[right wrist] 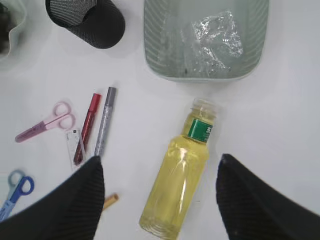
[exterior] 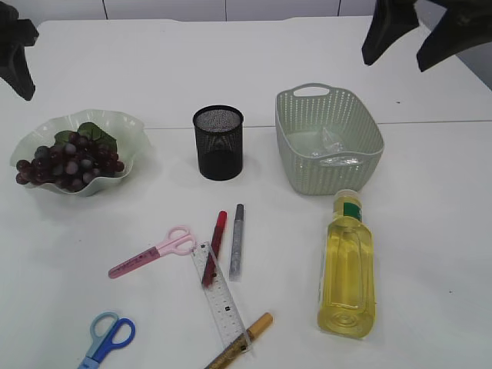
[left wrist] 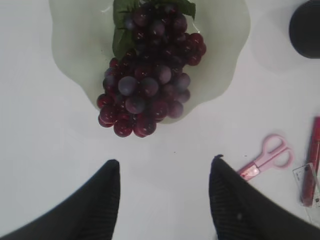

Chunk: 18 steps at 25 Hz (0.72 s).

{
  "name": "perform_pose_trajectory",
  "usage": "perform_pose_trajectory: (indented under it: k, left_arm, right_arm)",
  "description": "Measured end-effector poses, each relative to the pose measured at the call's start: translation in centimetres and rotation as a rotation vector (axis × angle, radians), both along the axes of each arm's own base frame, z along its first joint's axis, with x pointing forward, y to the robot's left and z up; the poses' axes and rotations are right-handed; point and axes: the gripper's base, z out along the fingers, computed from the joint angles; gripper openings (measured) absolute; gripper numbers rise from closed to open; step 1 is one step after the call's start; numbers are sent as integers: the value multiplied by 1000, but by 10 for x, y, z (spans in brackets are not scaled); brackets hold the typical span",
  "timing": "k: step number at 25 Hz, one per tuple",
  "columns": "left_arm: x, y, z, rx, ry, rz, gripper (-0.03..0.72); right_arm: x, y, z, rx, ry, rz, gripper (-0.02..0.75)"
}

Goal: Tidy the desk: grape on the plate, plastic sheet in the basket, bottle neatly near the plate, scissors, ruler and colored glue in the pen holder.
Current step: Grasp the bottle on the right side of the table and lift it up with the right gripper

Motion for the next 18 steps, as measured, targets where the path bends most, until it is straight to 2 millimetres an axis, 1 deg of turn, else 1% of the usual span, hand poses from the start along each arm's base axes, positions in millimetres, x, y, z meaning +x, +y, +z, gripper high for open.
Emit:
perform_pose_trajectory:
  k: [1, 4, 5, 8, 12, 14, 18]
  left_arm:
    - [0, -1, 0, -9, 2, 0, 416]
    - [0, -2, 0, -22, 3, 0, 416]
    - [0, -2, 0, -22, 3, 0, 416]
    - [0, -2, 0, -25, 3, 0, 416]
    - [0, -2, 0, -25, 3, 0, 416]
    - [0, -2, 0, -25, 3, 0, 416]
    - [0, -2, 0, -25, 3, 0, 416]
  right_arm:
    - [-7, -1, 4, 4, -8, 0, 512]
    - [-20, -5, 4, 2, -4, 3, 512]
    - [-23, -5, 3, 2, 4, -1, 512]
    - [-30, -7, -11, 14, 65, -52, 512]
    - [-43, -9, -40, 10, 183, -105, 512]
    - [-49, -11, -59, -3, 249, -129, 512]
    - [-61, -15, -92, -21, 378, -222, 512]
